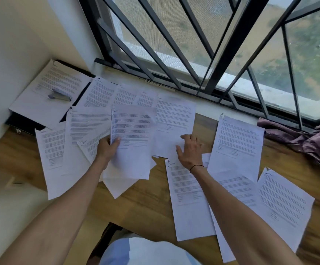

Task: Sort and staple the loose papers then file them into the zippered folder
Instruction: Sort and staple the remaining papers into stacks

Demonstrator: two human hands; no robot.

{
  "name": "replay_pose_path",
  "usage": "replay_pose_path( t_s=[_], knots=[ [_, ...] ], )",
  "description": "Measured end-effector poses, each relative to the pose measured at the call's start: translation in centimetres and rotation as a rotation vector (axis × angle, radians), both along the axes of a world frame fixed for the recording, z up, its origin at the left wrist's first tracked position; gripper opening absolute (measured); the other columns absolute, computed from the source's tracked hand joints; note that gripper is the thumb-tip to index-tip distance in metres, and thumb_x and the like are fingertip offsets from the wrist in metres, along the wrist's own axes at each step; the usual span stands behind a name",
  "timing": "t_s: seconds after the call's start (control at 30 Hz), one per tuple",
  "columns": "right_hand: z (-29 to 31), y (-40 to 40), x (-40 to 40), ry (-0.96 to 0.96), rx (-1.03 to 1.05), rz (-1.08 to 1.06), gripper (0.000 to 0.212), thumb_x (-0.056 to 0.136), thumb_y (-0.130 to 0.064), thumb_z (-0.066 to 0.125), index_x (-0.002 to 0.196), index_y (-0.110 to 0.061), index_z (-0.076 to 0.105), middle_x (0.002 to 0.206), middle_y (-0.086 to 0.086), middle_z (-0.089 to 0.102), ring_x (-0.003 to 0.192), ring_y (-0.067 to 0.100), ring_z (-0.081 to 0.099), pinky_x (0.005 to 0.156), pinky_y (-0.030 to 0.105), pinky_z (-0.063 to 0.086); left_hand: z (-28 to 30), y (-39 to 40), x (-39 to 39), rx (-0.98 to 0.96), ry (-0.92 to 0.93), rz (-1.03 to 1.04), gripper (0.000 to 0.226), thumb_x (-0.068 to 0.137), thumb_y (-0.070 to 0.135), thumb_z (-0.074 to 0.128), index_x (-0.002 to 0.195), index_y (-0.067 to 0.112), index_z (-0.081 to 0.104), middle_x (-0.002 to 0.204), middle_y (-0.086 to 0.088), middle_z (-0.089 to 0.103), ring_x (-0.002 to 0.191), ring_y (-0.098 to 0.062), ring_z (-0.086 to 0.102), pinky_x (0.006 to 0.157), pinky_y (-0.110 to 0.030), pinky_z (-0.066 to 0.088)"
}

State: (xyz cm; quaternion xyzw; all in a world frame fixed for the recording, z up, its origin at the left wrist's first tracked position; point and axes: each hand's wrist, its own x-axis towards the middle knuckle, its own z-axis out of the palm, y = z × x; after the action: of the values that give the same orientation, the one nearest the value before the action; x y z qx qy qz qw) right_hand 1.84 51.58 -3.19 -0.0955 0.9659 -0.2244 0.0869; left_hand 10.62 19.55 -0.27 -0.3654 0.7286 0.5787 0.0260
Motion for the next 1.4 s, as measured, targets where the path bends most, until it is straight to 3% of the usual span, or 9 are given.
replay_pose_path(
  t_s=[0.33, 0.5, 0.63, 0.8, 0.9, 1.03, 1.17, 1.27, 1.4],
  knots=[
    [0.3, -5.6, -3.8, 0.052, 0.049, 0.043, 0.039, 0.092, -0.035, 0.065, 0.127, -0.018, 0.058, 0.122, 0.007, 0.054, 0.113, 0.031, 0.049, 0.089, 0.047, 0.038, -0.3, -5.3, -1.9, -0.023, 0.004, -0.03, 0.023, 0.1, 0.026, 0.068, 0.123, 0.023, 0.068, 0.116, -0.004, 0.071, 0.113, -0.026, 0.067, 0.102, -0.044, 0.054],
    [0.4, -9.4, -5.8, 0.064, 0.035, 0.076, 0.038, 0.094, -0.033, 0.064, 0.128, -0.016, 0.058, 0.122, 0.008, 0.053, 0.113, 0.031, 0.048, 0.089, 0.047, 0.035, -0.4, -7.1, -2.6, -0.05, -0.025, -0.094, 0.029, 0.101, 0.023, 0.066, 0.126, 0.01, 0.07, 0.111, -0.003, 0.072, 0.108, -0.023, 0.067, 0.1, -0.042, 0.055],
    [0.8, -12.8, -7.8, 0.067, 0.028, 0.092, 0.038, 0.095, -0.033, 0.062, 0.128, -0.016, 0.057, 0.124, 0.008, 0.053, 0.114, 0.031, 0.048, 0.09, 0.047, 0.035, -0.2, -8.6, -3.4, -0.076, -0.025, -0.157, 0.029, 0.101, 0.022, 0.065, 0.126, 0.01, 0.07, 0.108, -0.001, 0.071, 0.106, -0.021, 0.066, 0.091, -0.031, 0.052],
    [1.2, -17.1, -10.0, 0.091, -0.013, 0.125, 0.034, 0.1, -0.032, 0.056, 0.129, -0.014, 0.057, 0.125, 0.009, 0.054, 0.114, 0.031, 0.047, 0.089, 0.045, 0.034, -0.5, -10.8, -3.9, -0.11, -0.037, -0.257, 0.01, 0.1, 0.028, 0.067, 0.105, 0.037, 0.071, 0.099, 0.015, 0.073, 0.098, -0.011, 0.069, 0.084, -0.03, 0.055],
    [1.3, -19.9, -10.9, 0.098, -0.05, 0.141, 0.032, 0.105, -0.034, 0.047, 0.127, -0.015, 0.059, 0.123, 0.008, 0.054, 0.113, 0.03, 0.047, 0.089, 0.044, 0.035, -0.7, -11.8, -4.1, -0.142, -0.053, -0.269, 0.013, 0.1, 0.029, 0.067, 0.099, 0.042, 0.07, 0.093, 0.019, 0.073, 0.092, 0.001, 0.066, 0.077, -0.023, 0.052],
    [1.4, -23.4, -12.2, 0.076, -0.039, 0.211, 0.041, 0.106, -0.043, 0.042, 0.133, -0.015, 0.056, 0.129, 0.008, 0.055, 0.118, 0.03, 0.048, 0.095, 0.046, 0.034, -1.3, -12.7, -4.3, -0.145, -0.08, -0.284, 0.012, 0.1, 0.028, 0.067, 0.109, 0.035, 0.068, 0.094, 0.024, 0.068, 0.091, 0.009, 0.06, 0.076, -0.018, 0.048],
    [1.2, -26.2, -13.2, 0.001, 0.013, 0.343, 0.066, 0.102, -0.064, 0.028, 0.149, -0.019, 0.043, 0.152, 0.005, 0.047, 0.138, 0.028, 0.041, 0.111, 0.053, 0.03, -2.6, -13.2, -4.1, -0.154, -0.138, -0.363, 0.024, 0.1, 0.035, 0.066, 0.121, 0.026, 0.073, 0.105, 0.009, 0.075, 0.098, -0.008, 0.069, 0.084, -0.025, 0.053],
    [0.9, -27.6, -13.7, -0.018, 0.086, 0.46, 0.078, 0.099, -0.073, 0.018, 0.155, -0.022, 0.033, 0.164, 0.004, 0.034, 0.153, 0.028, 0.025, 0.12, 0.058, 0.018, -3.1, -13.3, -4.3, -0.171, -0.115, -0.371, 0.017, 0.1, 0.032, 0.065, 0.113, 0.027, 0.074, 0.096, 0.013, 0.074, 0.09, -0.004, 0.067, 0.075, -0.02, 0.049],
    [0.7, -27.9, -13.6, 0.013, 0.177, 0.497, 0.076, 0.1, -0.072, 0.017, 0.153, -0.022, 0.036, 0.163, 0.002, 0.035, 0.152, 0.028, 0.027, 0.119, 0.06, 0.017, -3.3, -13.6, -4.5, -0.135, -0.105, -0.372, 0.014, 0.1, 0.032, 0.067, 0.113, 0.033, 0.072, 0.097, 0.017, 0.072, 0.09, 0.003, 0.065, 0.078, -0.017, 0.05]
  ],
)
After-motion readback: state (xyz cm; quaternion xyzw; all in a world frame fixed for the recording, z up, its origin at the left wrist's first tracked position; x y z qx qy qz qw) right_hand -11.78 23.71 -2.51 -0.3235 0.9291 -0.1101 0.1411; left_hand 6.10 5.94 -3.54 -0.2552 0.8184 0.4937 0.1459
